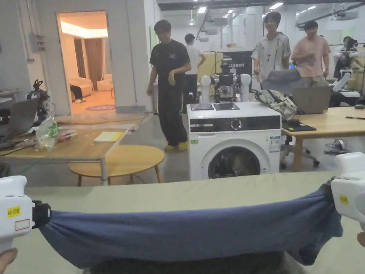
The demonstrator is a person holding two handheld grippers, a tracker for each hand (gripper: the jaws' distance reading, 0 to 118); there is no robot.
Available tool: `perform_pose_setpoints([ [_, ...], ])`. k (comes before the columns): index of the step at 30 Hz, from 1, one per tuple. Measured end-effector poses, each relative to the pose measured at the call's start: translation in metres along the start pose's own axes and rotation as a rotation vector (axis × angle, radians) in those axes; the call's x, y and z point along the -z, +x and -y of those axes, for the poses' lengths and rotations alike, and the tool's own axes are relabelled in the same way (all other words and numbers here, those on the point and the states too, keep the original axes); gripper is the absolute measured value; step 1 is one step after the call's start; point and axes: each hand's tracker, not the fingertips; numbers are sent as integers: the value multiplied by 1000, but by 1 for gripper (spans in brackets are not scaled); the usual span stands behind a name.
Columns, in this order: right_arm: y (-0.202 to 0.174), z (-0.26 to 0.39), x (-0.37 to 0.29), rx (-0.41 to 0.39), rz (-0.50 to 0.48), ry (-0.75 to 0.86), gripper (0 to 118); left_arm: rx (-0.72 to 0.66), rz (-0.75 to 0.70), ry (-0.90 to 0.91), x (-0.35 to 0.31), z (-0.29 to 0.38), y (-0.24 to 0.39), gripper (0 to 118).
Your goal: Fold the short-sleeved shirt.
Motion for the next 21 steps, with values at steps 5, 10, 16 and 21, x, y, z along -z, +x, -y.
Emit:
perform_pose_setpoints([
  [5, 4, 69, -39, 17, -18, -58, 0, -11, 14, -36, -31, 67, -1, 0],
  [10, -7, 131, -54, -92, -13, -158, 0, -30, 6, -124, -43, 132, -7, 0],
  [16, -4, 197, -47, -88, -18, -345, 0, -60, -2, -221, -46, 197, -8, 0],
  [21, -4, 238, -34, -88, -39, -428, 0, -63, -26, -352, -27, 238, -11, 0],
])
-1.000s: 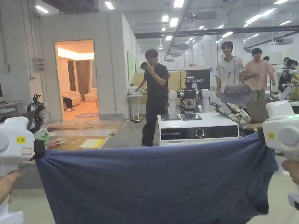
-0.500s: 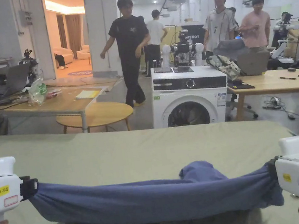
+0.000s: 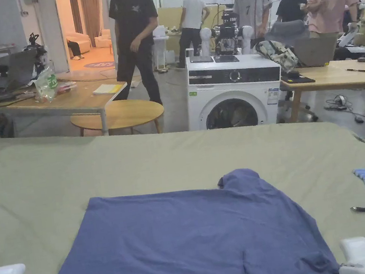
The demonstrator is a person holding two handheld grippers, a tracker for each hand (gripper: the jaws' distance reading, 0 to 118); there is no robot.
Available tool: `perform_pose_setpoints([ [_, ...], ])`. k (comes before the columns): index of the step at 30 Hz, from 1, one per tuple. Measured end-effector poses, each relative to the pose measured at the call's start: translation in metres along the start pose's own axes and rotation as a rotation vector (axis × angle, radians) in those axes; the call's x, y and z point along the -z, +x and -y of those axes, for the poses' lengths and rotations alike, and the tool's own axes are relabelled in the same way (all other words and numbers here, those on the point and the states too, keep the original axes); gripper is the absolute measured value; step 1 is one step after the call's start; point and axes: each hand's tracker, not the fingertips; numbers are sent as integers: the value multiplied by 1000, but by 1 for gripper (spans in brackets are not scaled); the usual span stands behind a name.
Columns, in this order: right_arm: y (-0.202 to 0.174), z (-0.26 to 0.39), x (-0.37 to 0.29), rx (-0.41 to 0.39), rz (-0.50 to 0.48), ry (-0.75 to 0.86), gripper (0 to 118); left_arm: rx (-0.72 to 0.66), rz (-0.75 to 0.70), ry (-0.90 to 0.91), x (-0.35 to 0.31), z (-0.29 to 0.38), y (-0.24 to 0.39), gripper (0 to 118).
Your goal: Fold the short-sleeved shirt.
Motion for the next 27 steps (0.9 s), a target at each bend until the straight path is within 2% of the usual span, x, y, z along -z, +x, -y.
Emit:
perform_pose_setpoints([
  [3, -2, 10, 17, -22, -4, -57, 0, 19, -14, -67, 18, 12, 0, 0],
  [6, -2, 15, 20, -16, -16, -75, 2, -6, -8, -60, 30, 10, -11, 0],
  [7, -3, 13, 19, -16, -11, -72, 7, -15, -6, -63, 28, 5, -11, 0],
  [8, -4, 10, 17, -11, -3, -68, 23, -17, -7, -67, 28, 1, -11, 13],
  [9, -5, 6, 14, -4, 13, -61, 35, -16, -10, -76, 22, -1, -6, 18],
  [10, -5, 0, 8, -2, 39, -40, 42, -10, -15, -76, 18, -5, -3, 23],
  [11, -5, -4, 4, 4, 48, -14, 42, 0, -30, -61, 14, -8, -1, 23],
  [12, -6, -13, -3, 17, 40, 30, 55, 9, -29, -29, 8, -15, 2, 35],
  [13, -7, -20, -7, 30, 32, 51, 58, 8, -24, 4, 2, -21, 9, 40],
  [15, -11, -34, -14, 54, 33, 77, 58, 0, -30, 78, -6, -33, 19, 44],
  [18, -23, -52, -25, 96, -10, 196, 58, 19, -43, 228, -18, -46, 40, 44],
  [22, -49, -63, -42, 156, -7, 369, 57, 39, -88, 454, -34, -48, 68, 44],
  [23, -56, -64, -47, 169, -11, 417, 47, 59, -99, 504, -40, -46, 76, 39],
  [24, -61, -64, -51, 170, -12, 453, 30, 80, -114, 540, -44, -45, 82, 28],
  [25, -68, -65, -56, 157, -5, 491, 11, 105, -134, 571, -47, -43, 89, 12],
  [26, -73, -65, -59, 148, 1, 515, 1, 123, -145, 586, -50, -42, 93, 0],
  [27, -78, -63, -64, 152, 15, 553, 0, 140, -169, 596, -53, -41, 99, 0],
])
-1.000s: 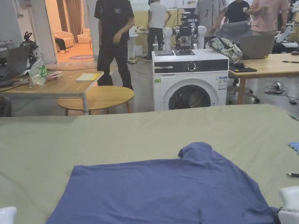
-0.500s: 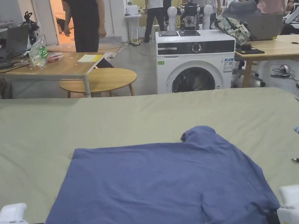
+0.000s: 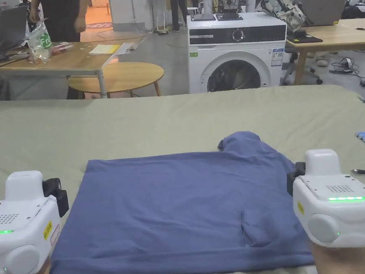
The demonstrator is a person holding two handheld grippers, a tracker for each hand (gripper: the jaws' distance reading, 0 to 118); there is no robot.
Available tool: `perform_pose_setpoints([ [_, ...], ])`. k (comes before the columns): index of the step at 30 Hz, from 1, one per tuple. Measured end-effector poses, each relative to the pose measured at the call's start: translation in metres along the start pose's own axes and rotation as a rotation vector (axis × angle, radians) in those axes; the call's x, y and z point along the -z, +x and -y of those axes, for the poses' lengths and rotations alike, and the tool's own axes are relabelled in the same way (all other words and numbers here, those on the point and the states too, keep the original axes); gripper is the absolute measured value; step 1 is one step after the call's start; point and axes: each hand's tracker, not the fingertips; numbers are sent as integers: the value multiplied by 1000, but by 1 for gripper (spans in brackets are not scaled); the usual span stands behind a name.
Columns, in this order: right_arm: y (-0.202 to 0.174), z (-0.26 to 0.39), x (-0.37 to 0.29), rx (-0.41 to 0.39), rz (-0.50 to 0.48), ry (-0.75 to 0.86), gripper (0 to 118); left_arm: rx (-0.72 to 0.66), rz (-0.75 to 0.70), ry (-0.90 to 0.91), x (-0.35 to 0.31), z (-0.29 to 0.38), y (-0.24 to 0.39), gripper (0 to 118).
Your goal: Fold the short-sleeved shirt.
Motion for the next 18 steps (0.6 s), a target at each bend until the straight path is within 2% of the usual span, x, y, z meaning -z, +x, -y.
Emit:
perform_pose_setpoints([
  [5, -10, -2, -13, 0, -28, 39, 0, -11, 24, -21, -5, 0, -2, 0],
  [9, -9, 1, -17, -19, -52, -3, 0, 14, -3, -255, 3, 3, -22, 0],
  [15, 4, 17, -9, -12, -56, -88, 0, -151, 100, -551, 21, 21, -69, 2],
  [16, 6, 20, -8, -19, -53, -101, 0, -173, 110, -598, 25, 27, -77, 8],
  [18, 9, 24, -7, -22, -48, -118, 0, -215, 82, -665, 32, 34, -84, 48],
])
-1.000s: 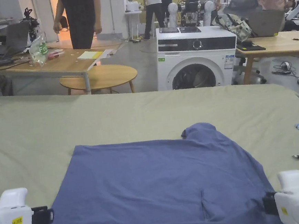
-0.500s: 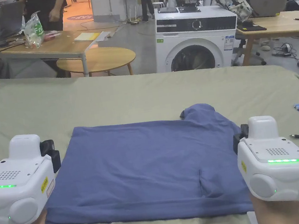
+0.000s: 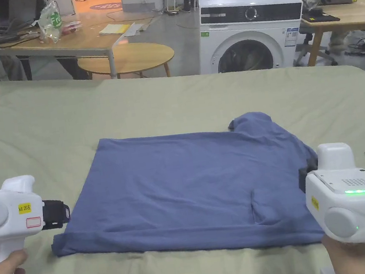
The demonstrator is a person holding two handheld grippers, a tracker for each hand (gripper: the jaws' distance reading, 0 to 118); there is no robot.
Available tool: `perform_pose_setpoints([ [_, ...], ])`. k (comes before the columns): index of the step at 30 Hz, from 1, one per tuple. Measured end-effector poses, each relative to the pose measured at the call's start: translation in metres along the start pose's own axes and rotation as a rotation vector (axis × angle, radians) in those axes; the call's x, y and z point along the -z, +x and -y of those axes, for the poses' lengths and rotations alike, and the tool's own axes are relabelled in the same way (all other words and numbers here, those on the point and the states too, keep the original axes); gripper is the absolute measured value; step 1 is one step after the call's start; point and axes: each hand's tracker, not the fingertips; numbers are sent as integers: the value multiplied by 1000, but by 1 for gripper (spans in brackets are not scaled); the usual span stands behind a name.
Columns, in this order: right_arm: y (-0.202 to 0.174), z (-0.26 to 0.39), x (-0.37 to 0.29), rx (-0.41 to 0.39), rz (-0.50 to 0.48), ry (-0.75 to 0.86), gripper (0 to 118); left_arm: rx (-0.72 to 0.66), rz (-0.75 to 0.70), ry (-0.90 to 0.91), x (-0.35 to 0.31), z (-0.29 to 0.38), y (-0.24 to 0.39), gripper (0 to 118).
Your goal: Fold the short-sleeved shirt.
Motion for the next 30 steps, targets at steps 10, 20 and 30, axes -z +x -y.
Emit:
perform_pose_setpoints([
  [10, 25, 9, 9, 3, 23, -127, 0, 34, -87, -159, 51, 30, 14, 55],
  [20, 77, 42, 42, -12, 20, -512, 54, 126, -23, -161, 45, 32, 23, 2],
  [30, 68, 57, 44, 7, -102, -563, 2, 113, -6, -83, 34, 34, 20, 2],
])
